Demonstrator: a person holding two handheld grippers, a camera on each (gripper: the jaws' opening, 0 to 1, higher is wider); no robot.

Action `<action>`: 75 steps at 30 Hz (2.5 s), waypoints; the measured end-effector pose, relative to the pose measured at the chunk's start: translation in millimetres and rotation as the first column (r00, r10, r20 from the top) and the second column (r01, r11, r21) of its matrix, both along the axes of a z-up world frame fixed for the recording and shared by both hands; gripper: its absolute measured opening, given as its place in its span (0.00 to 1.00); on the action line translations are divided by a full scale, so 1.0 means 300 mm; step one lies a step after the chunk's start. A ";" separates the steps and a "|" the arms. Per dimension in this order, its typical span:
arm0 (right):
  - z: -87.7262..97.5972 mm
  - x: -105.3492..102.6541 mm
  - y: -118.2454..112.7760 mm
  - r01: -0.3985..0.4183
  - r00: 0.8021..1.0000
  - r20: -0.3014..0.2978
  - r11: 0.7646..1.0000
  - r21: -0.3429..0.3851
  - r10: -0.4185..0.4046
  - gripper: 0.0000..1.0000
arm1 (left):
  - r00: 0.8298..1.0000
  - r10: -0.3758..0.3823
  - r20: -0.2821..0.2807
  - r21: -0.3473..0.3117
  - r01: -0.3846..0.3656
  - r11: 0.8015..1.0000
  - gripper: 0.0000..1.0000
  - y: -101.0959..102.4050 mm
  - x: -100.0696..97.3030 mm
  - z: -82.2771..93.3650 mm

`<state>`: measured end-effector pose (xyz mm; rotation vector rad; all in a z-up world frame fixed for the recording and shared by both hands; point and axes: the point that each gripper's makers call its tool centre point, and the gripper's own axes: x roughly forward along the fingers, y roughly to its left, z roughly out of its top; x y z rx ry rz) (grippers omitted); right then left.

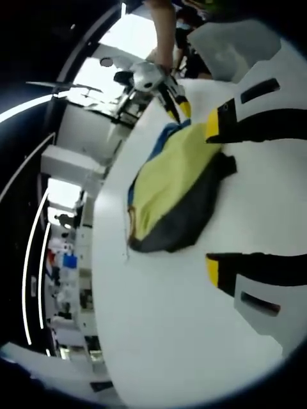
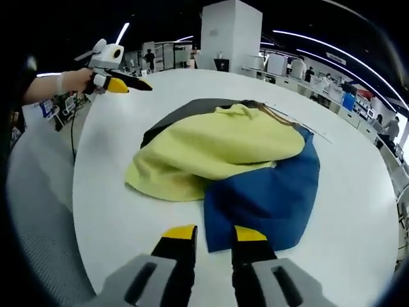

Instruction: Fold the garment on the visible template until the final outline fits inside the template.

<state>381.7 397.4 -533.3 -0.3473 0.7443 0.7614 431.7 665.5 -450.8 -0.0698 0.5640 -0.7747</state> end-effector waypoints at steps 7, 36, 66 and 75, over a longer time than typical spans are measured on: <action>-0.024 0.000 0.001 0.004 1.000 -0.017 1.000 -0.012 -0.004 0.13 | 1.000 0.005 -0.001 0.000 -0.005 1.000 0.66 0.008 0.003 -0.001; 0.314 0.095 -0.141 0.267 0.961 0.009 0.932 0.243 -0.278 0.00 | 1.000 0.021 0.002 -0.024 -0.021 0.999 0.64 -0.015 -0.012 0.001; 0.340 0.272 -0.818 0.546 0.837 -0.009 0.833 0.091 -0.547 0.00 | 0.999 0.050 -0.014 -0.005 -0.050 0.999 0.63 -0.038 0.034 -0.009; 0.293 0.361 -0.970 0.602 0.798 -0.018 0.794 0.080 -0.603 0.00 | 0.998 0.061 -0.012 0.004 -0.061 0.998 0.63 -0.047 0.052 -0.006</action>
